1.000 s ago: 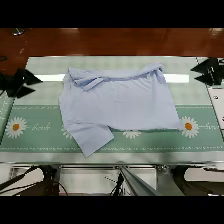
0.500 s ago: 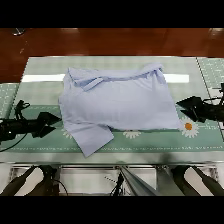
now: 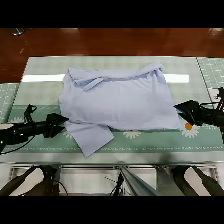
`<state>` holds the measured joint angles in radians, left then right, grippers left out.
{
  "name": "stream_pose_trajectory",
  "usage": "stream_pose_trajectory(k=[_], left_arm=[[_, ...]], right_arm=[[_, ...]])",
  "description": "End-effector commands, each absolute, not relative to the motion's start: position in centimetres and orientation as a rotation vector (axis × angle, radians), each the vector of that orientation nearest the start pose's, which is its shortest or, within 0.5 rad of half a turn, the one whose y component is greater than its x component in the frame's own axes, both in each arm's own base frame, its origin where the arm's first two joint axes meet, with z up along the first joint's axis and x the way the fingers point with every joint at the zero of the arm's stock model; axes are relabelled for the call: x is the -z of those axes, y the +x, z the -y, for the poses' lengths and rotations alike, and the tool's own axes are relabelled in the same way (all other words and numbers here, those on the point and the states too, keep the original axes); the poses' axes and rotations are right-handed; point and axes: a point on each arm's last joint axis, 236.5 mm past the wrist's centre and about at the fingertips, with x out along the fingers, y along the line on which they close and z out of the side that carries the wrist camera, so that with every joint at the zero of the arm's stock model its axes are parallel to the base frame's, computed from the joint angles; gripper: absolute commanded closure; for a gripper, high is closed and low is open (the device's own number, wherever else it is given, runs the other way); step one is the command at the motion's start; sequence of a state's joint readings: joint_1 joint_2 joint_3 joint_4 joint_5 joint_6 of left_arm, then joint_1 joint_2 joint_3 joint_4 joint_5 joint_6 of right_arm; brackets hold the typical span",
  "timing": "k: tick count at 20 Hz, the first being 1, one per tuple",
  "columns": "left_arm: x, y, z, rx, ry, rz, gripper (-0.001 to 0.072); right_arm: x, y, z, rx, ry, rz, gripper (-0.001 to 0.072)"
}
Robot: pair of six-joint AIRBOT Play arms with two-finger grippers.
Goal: Fold the shirts.
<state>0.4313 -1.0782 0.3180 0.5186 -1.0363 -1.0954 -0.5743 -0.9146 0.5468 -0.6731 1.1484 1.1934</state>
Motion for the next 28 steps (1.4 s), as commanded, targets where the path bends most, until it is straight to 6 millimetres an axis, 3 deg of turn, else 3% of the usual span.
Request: stream_pose_trajectory(k=[1,2,3,4,7,9,11,13,15,22,25,28], left_arm=[[10.6,25.8,9.1,0.193,-1.041,-1.267,0.0006],[10.8,25.8,9.6,0.204,-1.033,-1.285,0.0022],[10.7,25.9,9.8,0.218,-1.032,-1.296,0.0303],[10.4,26.2,9.9,0.232,-1.029,-1.294,0.0670],[9.1,27.2,10.0,0.273,-1.019,-1.276,0.0682],[8.7,27.5,10.0,0.283,-1.015,-1.269,0.0682],[8.8,27.7,9.9,0.275,-1.012,-1.264,0.0682],[8.9,27.8,9.7,0.267,-1.009,-1.259,0.0682],[8.9,27.8,9.7,0.267,-1.009,-1.259,0.0682],[9.0,27.8,9.7,0.267,-1.009,-1.261,0.0682],[9.0,27.7,9.7,0.266,-1.010,-1.263,0.0682],[9.0,27.7,9.8,0.267,-1.010,-1.263,0.0682]], right_arm=[[0.4,29.4,-1.1,-0.131,0.931,-1.035,0.0083],[0.5,29.5,-0.9,-0.123,0.927,-1.028,0.0083],[0.6,29.8,-0.2,-0.099,0.918,-1.014,0.0083],[0.9,29.9,1.0,-0.058,0.901,-1.003,0.0083],[3.2,27.8,4.8,0.106,0.879,-1.071,0.0083],[5.4,24.2,6.4,0.227,0.864,-1.211,0.0083],[6.9,21.7,5.8,0.277,0.895,-1.315,0.0083],[7.7,20.5,4.6,0.273,0.927,-1.365,0.0083],[8.0,20.5,4.3,0.266,0.902,-1.374,0.0083],[7.6,23.2,5.2,0.288,0.945,-1.248,0.0083],[8.9,23.5,4.2,0.251,1.010,-1.293,0.0083],[9.1,25.8,2.7,0.160,1.129,-1.248,0.0084]])
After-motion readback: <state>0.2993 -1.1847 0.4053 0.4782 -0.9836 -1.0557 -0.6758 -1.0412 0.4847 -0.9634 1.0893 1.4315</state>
